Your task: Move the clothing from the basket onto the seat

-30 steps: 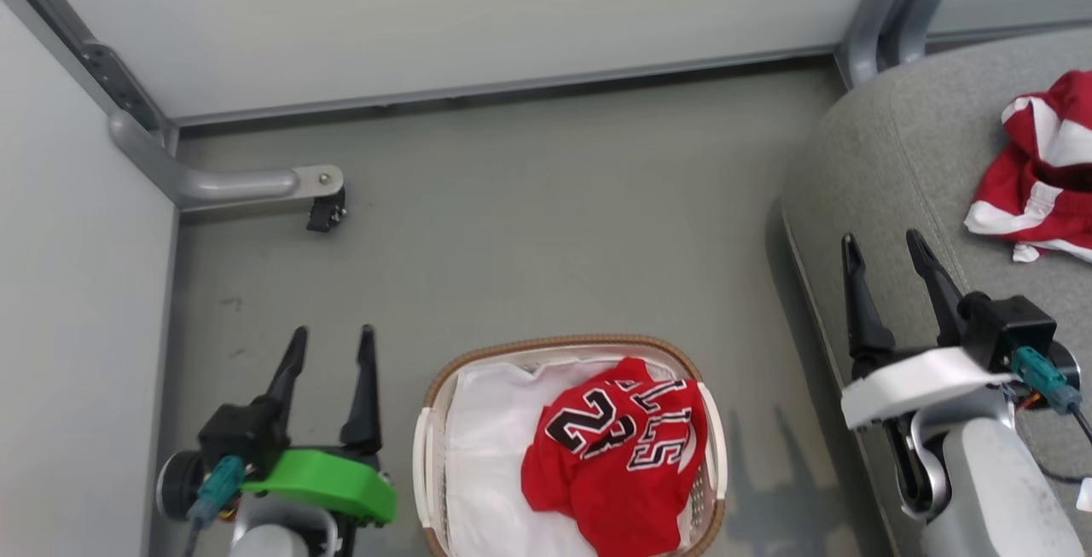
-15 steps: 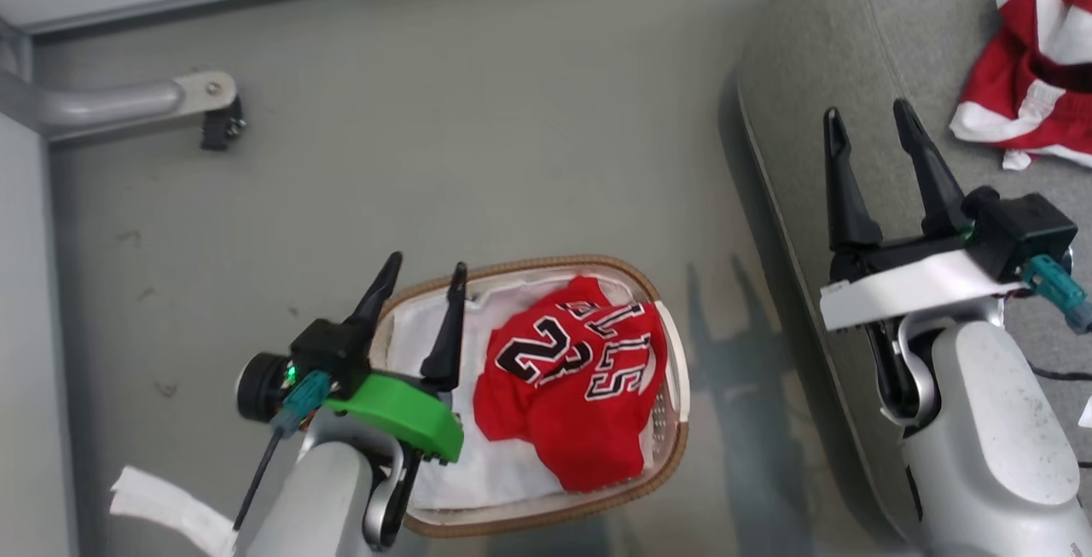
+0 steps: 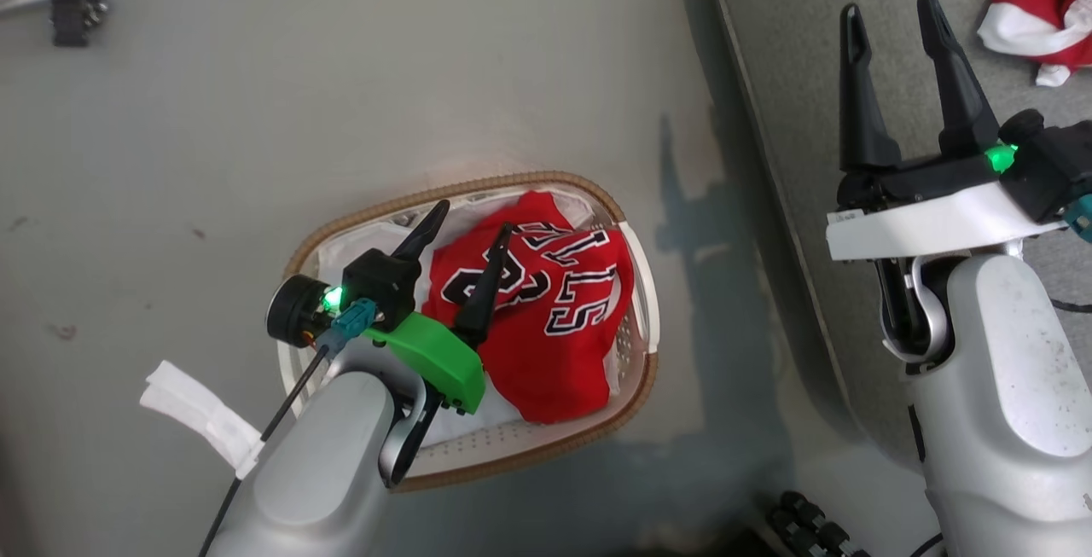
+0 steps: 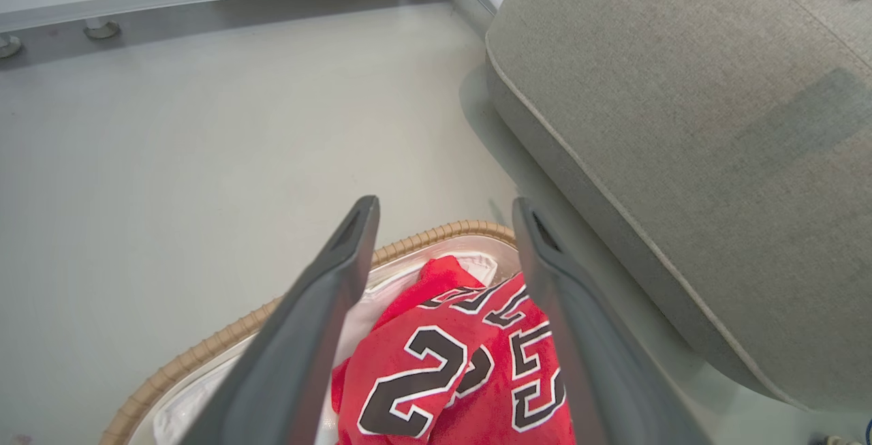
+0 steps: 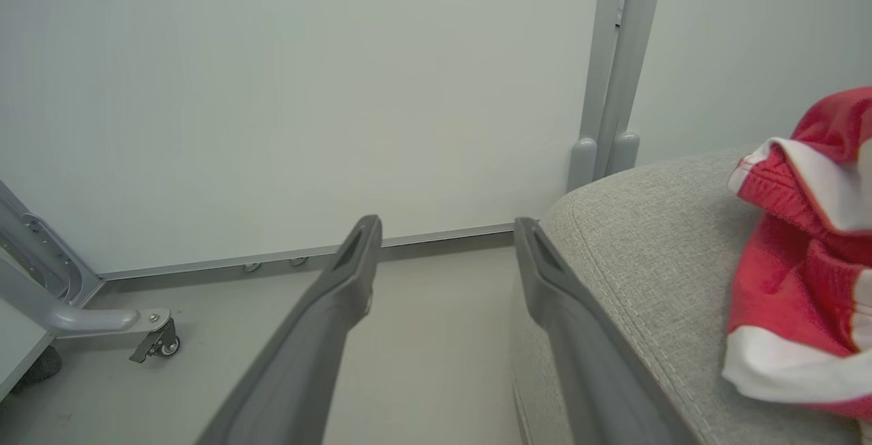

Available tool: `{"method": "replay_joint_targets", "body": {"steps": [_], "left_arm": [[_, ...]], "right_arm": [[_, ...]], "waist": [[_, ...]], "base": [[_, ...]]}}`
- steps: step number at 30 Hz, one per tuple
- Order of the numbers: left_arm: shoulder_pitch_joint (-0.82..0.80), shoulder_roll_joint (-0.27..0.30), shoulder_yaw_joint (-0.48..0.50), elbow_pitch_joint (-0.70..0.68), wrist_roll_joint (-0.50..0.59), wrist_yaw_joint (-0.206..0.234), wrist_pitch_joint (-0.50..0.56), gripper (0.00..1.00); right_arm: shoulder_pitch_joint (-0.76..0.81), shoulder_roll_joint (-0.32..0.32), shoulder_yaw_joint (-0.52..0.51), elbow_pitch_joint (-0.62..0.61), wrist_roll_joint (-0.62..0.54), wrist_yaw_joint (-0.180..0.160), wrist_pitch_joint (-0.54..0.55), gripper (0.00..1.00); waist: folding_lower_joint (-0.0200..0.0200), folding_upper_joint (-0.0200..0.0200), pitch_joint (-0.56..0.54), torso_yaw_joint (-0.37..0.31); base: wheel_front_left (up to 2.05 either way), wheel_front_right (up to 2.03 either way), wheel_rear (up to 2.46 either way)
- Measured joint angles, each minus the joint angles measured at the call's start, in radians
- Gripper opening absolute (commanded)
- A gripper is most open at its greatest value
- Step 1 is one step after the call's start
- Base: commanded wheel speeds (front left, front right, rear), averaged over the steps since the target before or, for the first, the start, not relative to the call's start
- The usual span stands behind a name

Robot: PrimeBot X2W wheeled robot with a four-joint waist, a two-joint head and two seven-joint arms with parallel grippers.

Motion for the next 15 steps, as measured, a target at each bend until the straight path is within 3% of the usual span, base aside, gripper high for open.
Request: {"method": "replay_joint_targets", "body": {"steps": [15], "left_arm": [[-0.190,0.081,-0.257,0.121,-0.078,0.000,0.000,1.00]], "right_arm": [[-0.095,0.000,0.054,-0.067,0.024,0.000,0.000,1.00]], "waist": [[0.0001,0.0000,0.194,-0.055]], "base": [[0.00,0.00,0.00]]}}
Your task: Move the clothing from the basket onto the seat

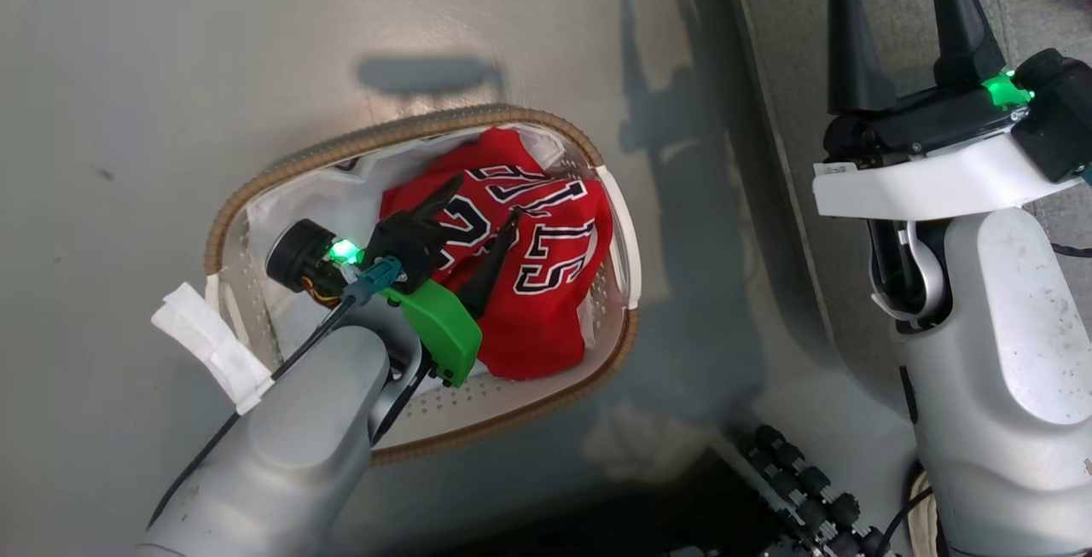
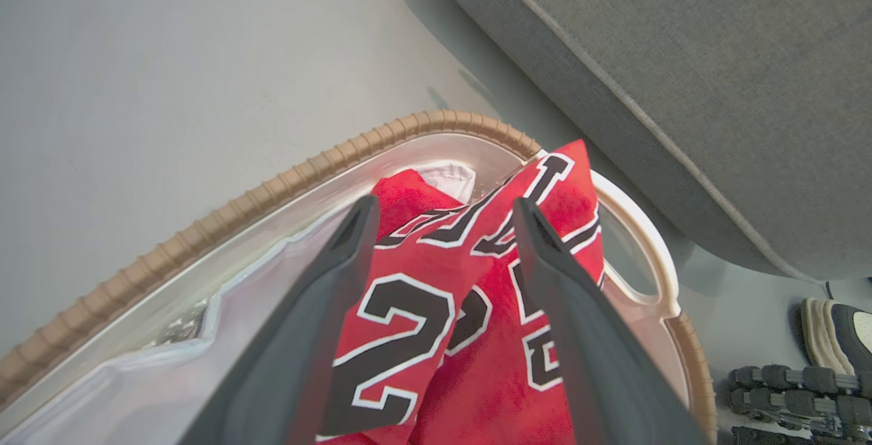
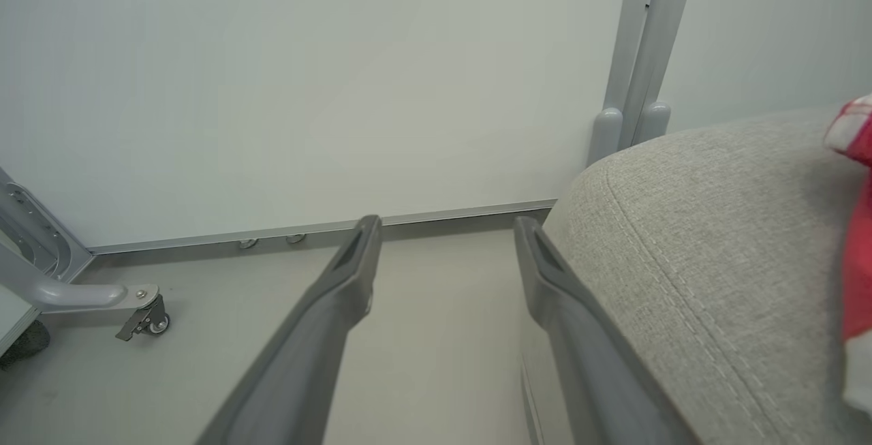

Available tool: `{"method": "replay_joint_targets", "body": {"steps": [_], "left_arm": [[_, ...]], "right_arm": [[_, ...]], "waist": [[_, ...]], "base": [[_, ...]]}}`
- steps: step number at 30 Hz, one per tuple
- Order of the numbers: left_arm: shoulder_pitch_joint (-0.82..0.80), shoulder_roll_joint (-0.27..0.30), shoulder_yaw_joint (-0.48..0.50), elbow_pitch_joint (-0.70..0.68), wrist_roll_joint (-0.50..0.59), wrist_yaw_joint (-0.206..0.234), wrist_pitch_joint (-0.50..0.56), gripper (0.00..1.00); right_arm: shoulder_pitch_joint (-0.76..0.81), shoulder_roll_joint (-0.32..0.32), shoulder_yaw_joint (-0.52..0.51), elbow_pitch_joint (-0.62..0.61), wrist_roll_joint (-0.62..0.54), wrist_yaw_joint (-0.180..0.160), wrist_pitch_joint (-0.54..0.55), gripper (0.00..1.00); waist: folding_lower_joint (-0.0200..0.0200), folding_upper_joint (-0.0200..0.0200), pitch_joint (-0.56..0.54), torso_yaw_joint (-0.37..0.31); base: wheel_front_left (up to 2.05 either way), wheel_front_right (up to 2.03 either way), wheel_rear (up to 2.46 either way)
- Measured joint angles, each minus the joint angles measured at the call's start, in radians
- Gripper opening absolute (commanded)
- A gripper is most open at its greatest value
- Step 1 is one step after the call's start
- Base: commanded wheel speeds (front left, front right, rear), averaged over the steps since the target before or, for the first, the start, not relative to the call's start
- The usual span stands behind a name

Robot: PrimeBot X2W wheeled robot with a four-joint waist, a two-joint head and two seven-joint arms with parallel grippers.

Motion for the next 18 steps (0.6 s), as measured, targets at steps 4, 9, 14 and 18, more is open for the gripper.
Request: {"method": "replay_joint_targets", "body": {"steps": [4,9,14,18], "left_arm": [[-0.040,0.017,-0.049,0.026,-0.020,0.000,0.000,1.00],[-0.087,0.027,-0.106,0.060,-0.029,0.000,0.000,1.00],[-0.123,0.046,-0.181,0.103,-0.046,0.000,0.000,1.00],[-0.150,0.054,-0.220,0.137,-0.069,0.000,0.000,1.00]], "right_arm": [[-0.010,0.000,0.011,-0.006,0.007,0.000,0.000,1.00],[-0.015,0.000,0.013,-0.015,0.015,0.000,0.000,1.00],[-0.015,0.000,0.017,-0.021,0.017,0.000,0.000,1.00],[-0.015,0.000,0.018,-0.023,0.017,0.000,0.000,1.00]], "waist": [[0.0000,0.0000,0.034,-0.016],[0.0000,0.0000,0.067,-0.034],[0.0000,0.0000,0.088,-0.053],[0.0000,0.0000,0.099,-0.058]], "base": [[0.00,0.00,0.00],[0.00,0.00,0.00],[0.00,0.00,0.00],[0.00,0.00,0.00]]}}
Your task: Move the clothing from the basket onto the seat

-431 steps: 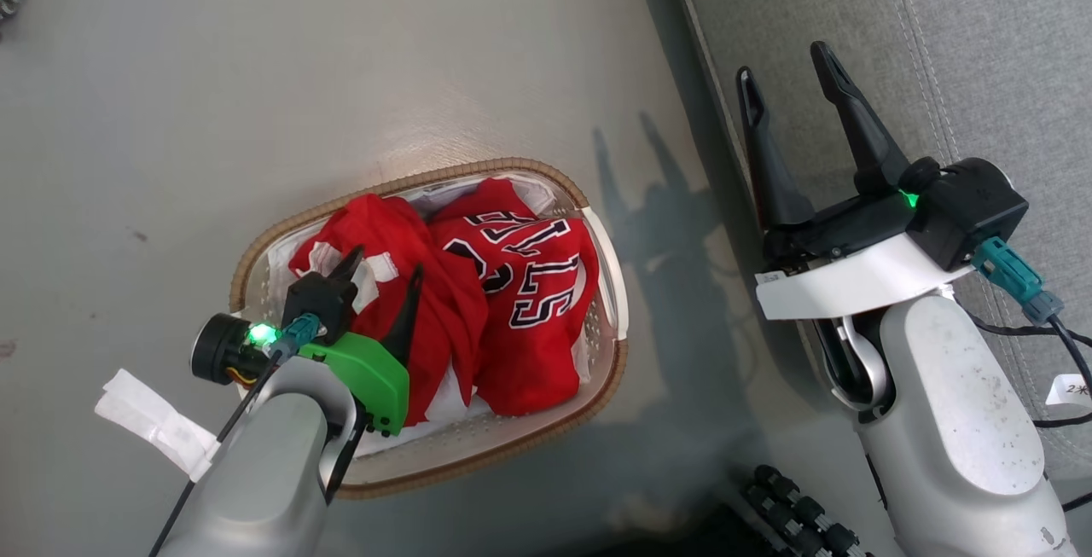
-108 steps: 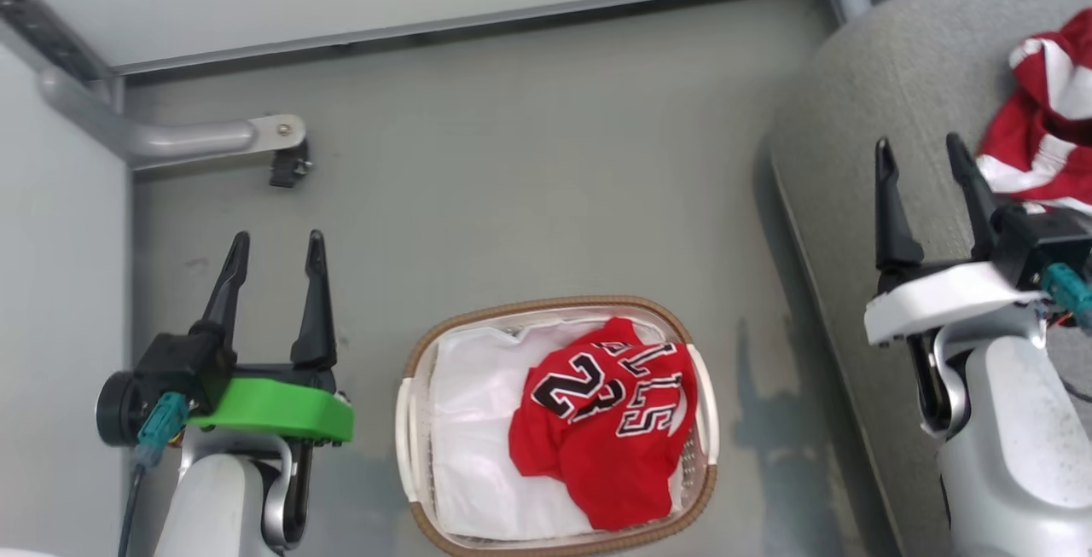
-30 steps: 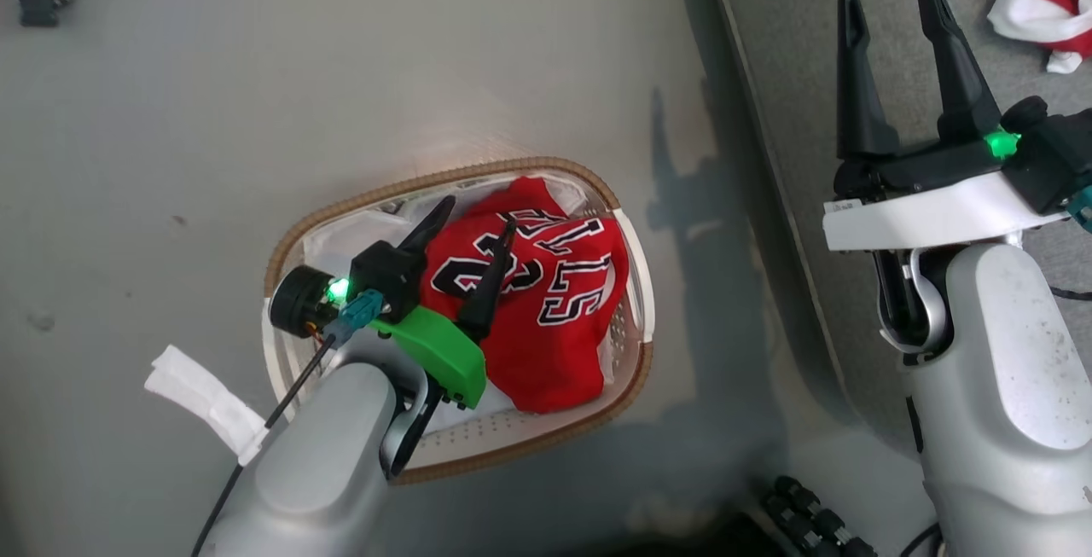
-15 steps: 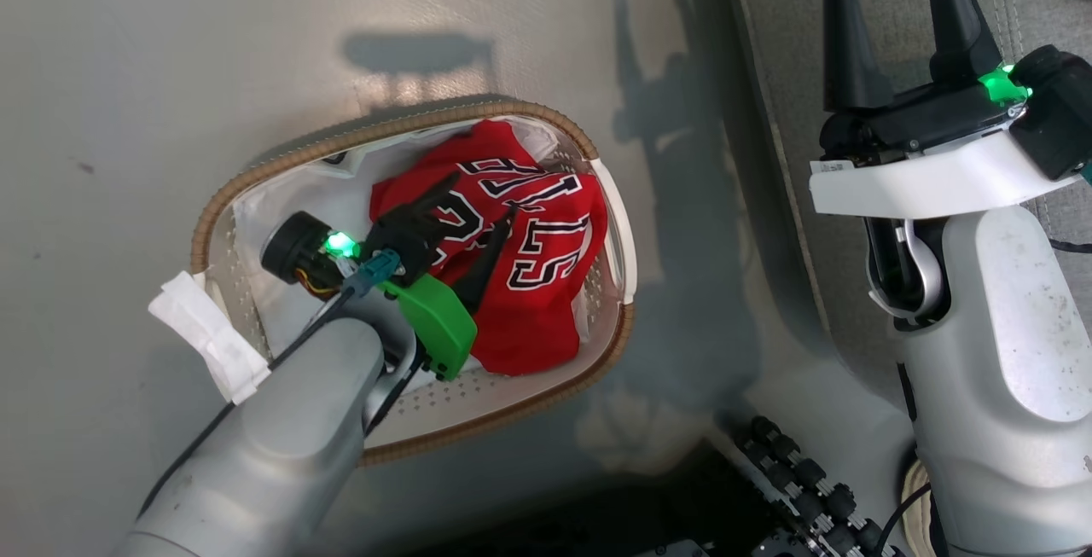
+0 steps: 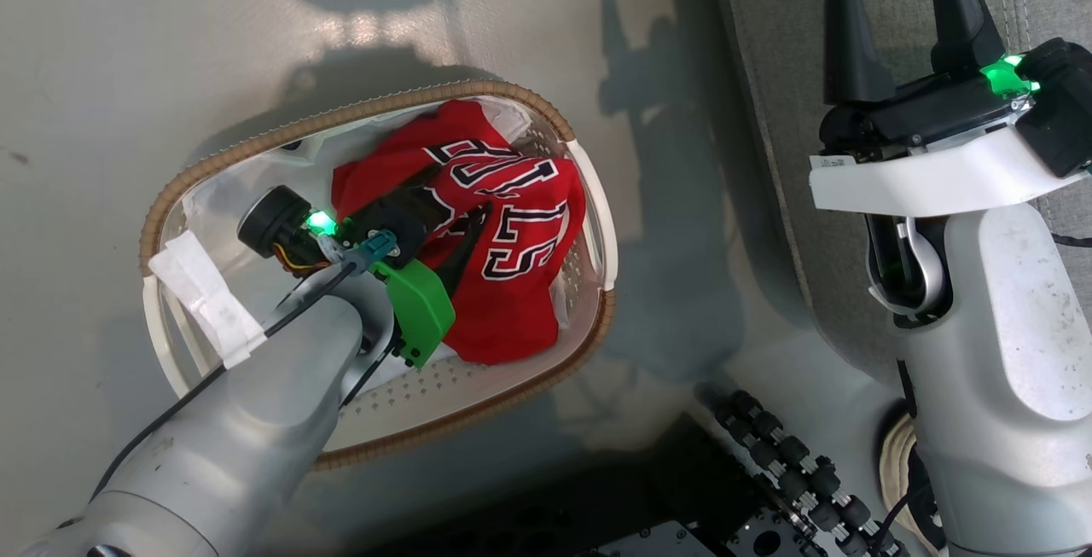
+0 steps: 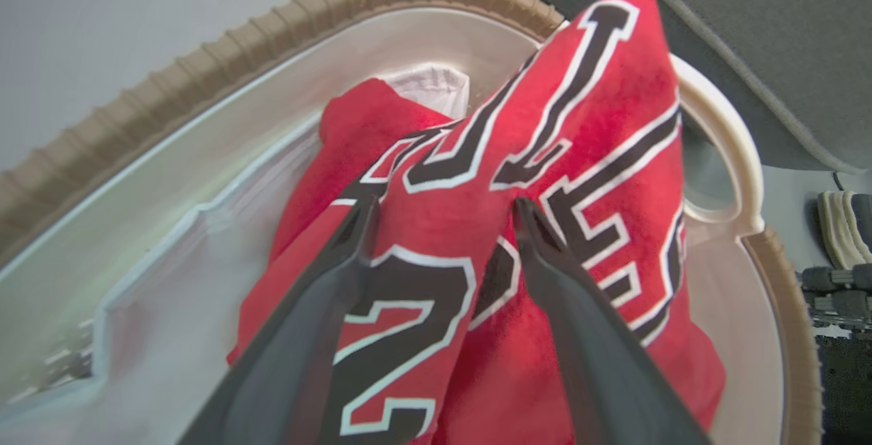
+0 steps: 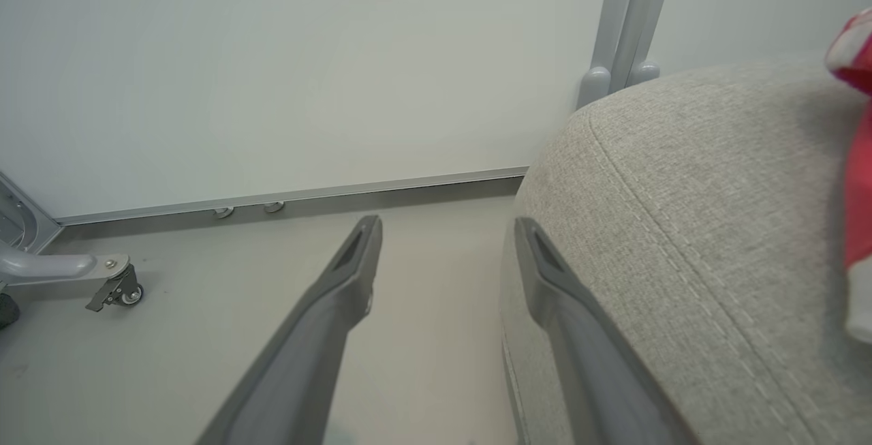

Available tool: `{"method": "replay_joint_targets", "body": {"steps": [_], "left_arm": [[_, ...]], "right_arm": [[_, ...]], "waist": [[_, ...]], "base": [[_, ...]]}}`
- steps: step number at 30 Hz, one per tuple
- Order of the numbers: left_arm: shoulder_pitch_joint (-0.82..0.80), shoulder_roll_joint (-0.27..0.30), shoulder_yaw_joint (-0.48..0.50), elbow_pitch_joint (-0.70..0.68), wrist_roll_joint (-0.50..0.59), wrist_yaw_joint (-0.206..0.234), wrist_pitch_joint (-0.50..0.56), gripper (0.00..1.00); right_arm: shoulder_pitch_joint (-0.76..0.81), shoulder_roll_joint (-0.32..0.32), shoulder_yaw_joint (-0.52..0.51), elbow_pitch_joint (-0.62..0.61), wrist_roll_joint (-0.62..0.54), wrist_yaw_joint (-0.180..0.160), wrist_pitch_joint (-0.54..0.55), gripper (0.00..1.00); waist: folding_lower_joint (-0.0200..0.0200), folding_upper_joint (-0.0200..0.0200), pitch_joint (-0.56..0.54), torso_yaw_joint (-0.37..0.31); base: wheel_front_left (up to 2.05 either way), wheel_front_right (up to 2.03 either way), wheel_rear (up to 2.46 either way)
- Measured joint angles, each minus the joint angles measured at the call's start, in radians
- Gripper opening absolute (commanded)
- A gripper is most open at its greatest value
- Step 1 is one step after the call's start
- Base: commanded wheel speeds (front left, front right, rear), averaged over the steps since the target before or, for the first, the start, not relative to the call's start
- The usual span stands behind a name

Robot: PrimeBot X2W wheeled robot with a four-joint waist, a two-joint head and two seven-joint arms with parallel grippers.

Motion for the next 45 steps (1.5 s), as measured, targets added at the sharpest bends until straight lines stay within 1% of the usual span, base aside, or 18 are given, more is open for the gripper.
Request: {"method": "replay_joint_targets", "body": {"steps": [4,5,6,7,8,9,16,22,25,29,35,40,45], "left_arm": [[-0.014,0.000,-0.035,0.019,-0.027,0.000,0.000,1.00],[-0.017,0.000,-0.047,0.023,-0.035,0.000,0.000,0.98],[-0.020,-0.001,-0.061,0.030,-0.046,0.000,0.000,0.88],[-0.021,-0.001,-0.070,0.041,-0.055,0.000,0.000,0.57],[-0.023,-0.002,-0.088,0.061,-0.072,0.000,0.000,0.42],[-0.025,-0.002,-0.099,0.076,-0.084,0.000,0.000,0.00],[-0.031,-0.019,-0.159,0.141,-0.154,0.000,0.000,0.00],[-0.015,-0.023,-0.158,0.153,-0.196,0.000,0.000,0.00],[0.025,-0.029,-0.123,0.144,-0.209,0.000,0.000,0.00],[0.097,-0.040,-0.048,0.117,-0.213,0.000,0.000,0.00],[0.204,-0.052,0.072,0.068,-0.180,0.000,0.000,0.00],[0.288,-0.064,0.140,-0.006,-0.097,0.000,0.000,0.00],[0.369,-0.074,0.225,-0.076,-0.041,0.000,0.000,0.00]], "right_arm": [[0.000,0.000,0.005,-0.001,0.000,0.000,0.000,1.00],[0.000,0.000,0.007,-0.001,0.000,0.000,0.000,1.00],[-0.001,0.000,0.008,-0.001,0.000,0.000,0.000,1.00],[-0.002,0.000,0.007,-0.001,-0.001,0.000,0.000,1.00],[-0.005,0.000,0.006,-0.001,-0.002,0.000,0.000,1.00],[-0.007,0.000,0.006,-0.002,-0.003,0.000,0.000,1.00],[-0.011,0.000,0.003,0.001,-0.011,0.000,0.000,1.00],[-0.011,0.000,0.011,0.019,-0.001,0.000,0.000,1.00],[-0.005,0.000,0.012,0.032,-0.001,0.000,0.000,1.00],[0.023,0.000,0.001,0.059,-0.004,0.000,0.000,1.00],[0.064,0.001,-0.019,0.100,-0.016,0.000,0.000,1.00],[0.121,0.001,-0.039,0.133,-0.028,0.000,0.000,1.00],[0.186,0.001,-0.047,0.158,-0.035,0.000,0.000,1.00]], "waist": [[0.0000,0.0000,0.002,-0.002],[0.0000,0.0000,0.002,-0.003],[0.0000,0.0000,0.003,-0.003],[0.0000,0.0000,0.003,-0.003],[0.0000,0.0000,0.003,-0.003],[0.0000,0.0000,0.002,-0.003],[0.0000,0.0000,-0.016,0.007],[0.0000,0.0000,-0.058,0.017],[0.0000,0.0000,-0.089,0.024],[-0.0001,0.0000,-0.140,0.038],[-0.0001,0.0000,-0.223,0.068],[-0.0001,0.0000,-0.302,0.096],[-0.0002,0.0000,-0.380,0.126]], "base": [[0.00,0.00,0.00],[0.00,0.00,0.00],[0.00,0.00,0.00],[0.00,0.00,0.00],[0.00,0.00,0.00],[0.00,0.00,0.00],[0.00,0.00,0.00],[0.00,0.00,0.00],[0.00,0.00,0.00],[0.00,0.00,0.00],[0.00,0.00,0.00],[0.00,0.00,0.00],[0.00,0.00,0.00]]}}
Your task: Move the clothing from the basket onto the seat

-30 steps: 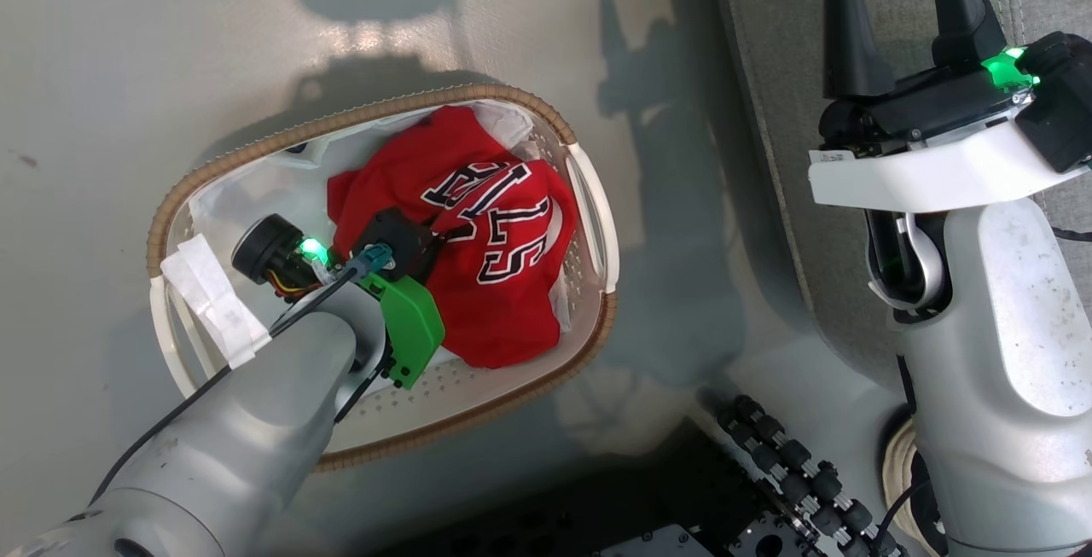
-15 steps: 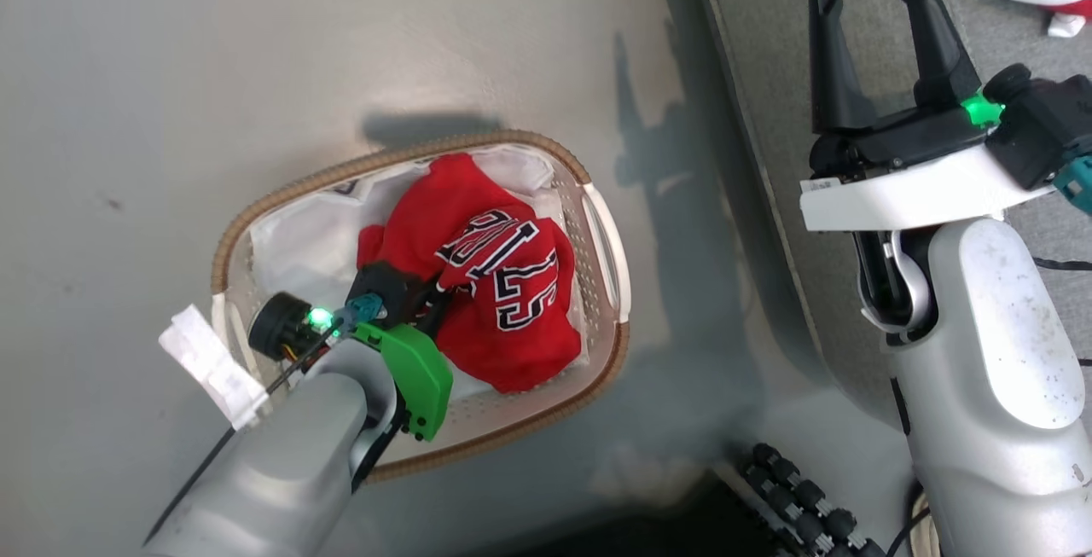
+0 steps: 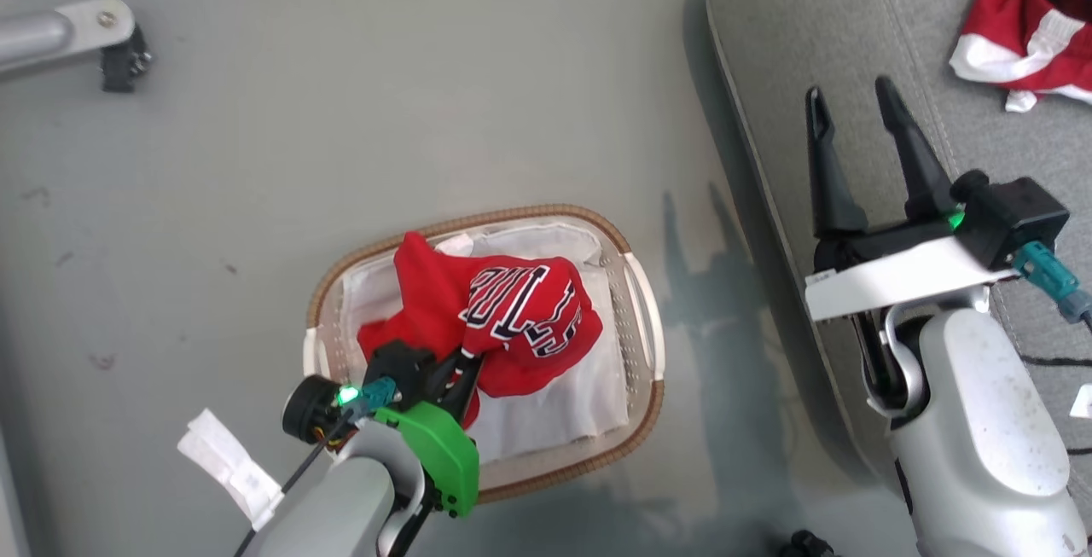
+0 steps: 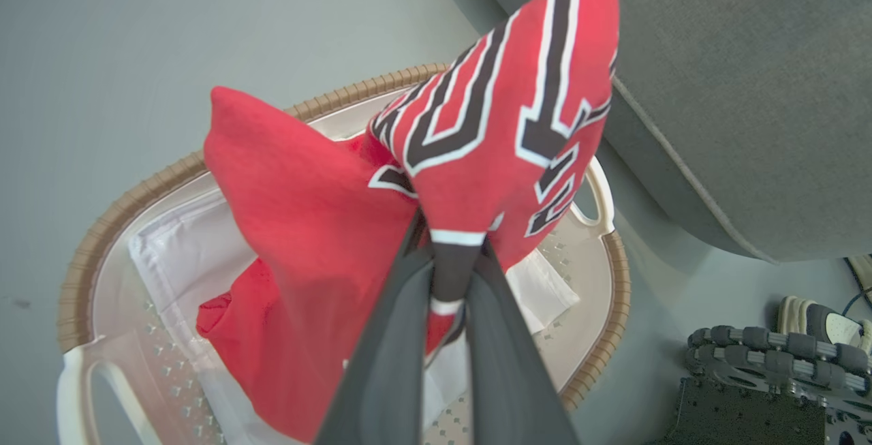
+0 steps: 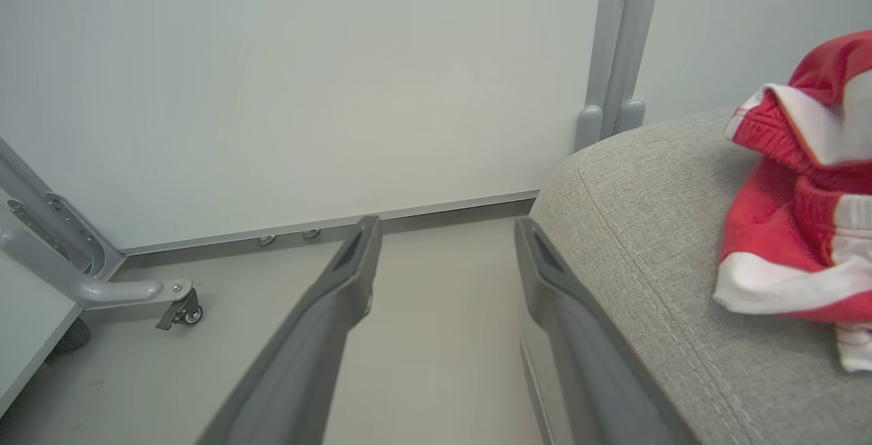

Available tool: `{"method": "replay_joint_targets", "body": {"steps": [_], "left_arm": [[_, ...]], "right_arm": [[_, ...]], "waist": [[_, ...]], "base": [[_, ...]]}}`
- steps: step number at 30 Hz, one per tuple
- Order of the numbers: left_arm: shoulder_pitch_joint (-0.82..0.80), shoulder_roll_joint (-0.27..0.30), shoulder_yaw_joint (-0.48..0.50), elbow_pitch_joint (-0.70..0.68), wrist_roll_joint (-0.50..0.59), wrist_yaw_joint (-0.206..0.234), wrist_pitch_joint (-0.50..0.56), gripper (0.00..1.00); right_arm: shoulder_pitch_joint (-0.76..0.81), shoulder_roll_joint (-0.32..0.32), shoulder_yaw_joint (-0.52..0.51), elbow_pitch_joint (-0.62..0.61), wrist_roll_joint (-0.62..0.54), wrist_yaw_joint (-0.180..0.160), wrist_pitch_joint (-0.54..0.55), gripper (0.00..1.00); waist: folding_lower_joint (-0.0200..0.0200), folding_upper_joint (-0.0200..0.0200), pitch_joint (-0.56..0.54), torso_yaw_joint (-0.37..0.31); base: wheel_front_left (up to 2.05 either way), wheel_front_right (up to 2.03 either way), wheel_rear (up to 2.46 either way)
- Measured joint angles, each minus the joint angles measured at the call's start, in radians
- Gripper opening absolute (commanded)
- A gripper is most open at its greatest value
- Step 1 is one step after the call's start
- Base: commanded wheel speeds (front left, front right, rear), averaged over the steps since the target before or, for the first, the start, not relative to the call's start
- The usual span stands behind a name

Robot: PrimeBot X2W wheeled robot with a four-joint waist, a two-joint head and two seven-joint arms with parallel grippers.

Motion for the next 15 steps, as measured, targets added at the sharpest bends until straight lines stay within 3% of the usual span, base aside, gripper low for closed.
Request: {"method": "replay_joint_targets", "body": {"steps": [8,15], "left_arm": [[0.133,-0.031,0.146,-0.087,0.056,0.000,0.000,0.00],[0.225,-0.057,0.200,-0.132,0.086,0.000,0.000,0.00]], "right_arm": [[0.090,0.000,0.005,0.037,-0.021,0.000,0.000,1.00],[0.172,0.000,0.000,0.075,-0.020,0.000,0.000,1.00]], "waist": [[0.0000,0.0000,-0.130,0.046],[0.0000,0.0000,-0.247,0.076]], "base": [[0.00,0.00,0.00],[0.00,0.00,0.00]]}}
